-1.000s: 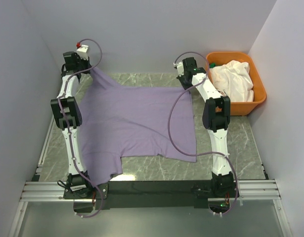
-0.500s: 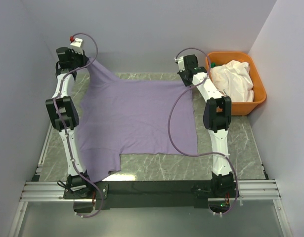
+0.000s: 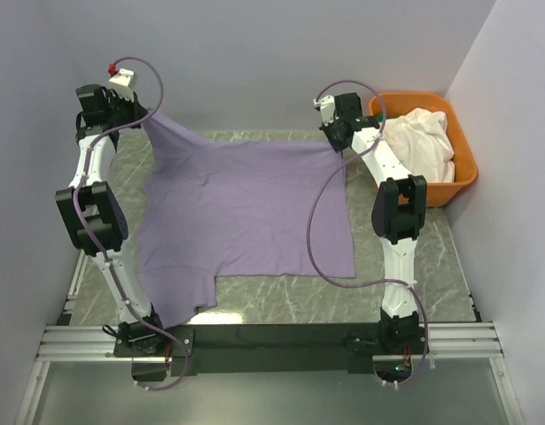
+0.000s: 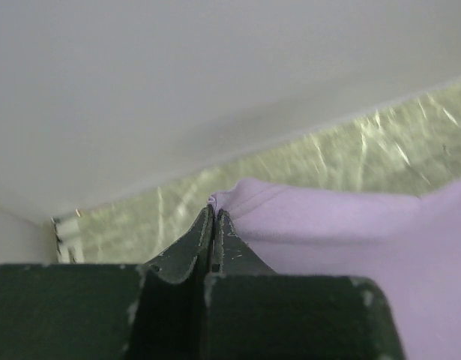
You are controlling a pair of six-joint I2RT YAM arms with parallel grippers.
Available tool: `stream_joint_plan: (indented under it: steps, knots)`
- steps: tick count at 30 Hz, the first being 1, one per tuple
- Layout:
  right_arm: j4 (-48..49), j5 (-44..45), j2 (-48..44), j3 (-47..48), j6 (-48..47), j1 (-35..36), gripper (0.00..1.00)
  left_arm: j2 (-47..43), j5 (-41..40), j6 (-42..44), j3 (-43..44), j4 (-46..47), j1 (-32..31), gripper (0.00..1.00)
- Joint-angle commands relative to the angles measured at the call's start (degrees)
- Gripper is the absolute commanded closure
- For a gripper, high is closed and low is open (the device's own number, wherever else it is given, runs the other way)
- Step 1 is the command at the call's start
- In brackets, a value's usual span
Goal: Fold and stack the t-shirts
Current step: Fold the tshirt
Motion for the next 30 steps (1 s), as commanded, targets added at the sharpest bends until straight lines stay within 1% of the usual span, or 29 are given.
stream_joint_plan:
  steps: [1, 6, 16, 20, 30]
  knots:
    - [-0.71, -1.04, -4.27, -1.62, -1.97, -0.57, 1.00, -7.28, 0.47, 3.23, -5.83, -2.96, 0.11, 1.00]
    - [-2.03, -3.41, -4.71, -2.77, -2.76, -0.57, 1.00, -12.83, -0.76, 4.55, -14.52, -4.72, 0.20, 1.00]
    - [-1.07, -3.59, -6.64, -6.11, -4.70, -0.57, 1.00, -22.67, -1.29, 5.87, -22.89, -9.64, 0.64, 1.00]
    - [0.34, -3.41, -8.39, -9.61, -5.75, -0.57, 1.00, -26.28, -1.38, 7.19, -25.61, -12.37, 1.07, 1.00]
    - [0.69, -5.51, -13.32, -16.47, -7.86, -1.09, 1.00, -36.82, -2.69, 10.70, -38.43, -15.27, 3.27, 1.00]
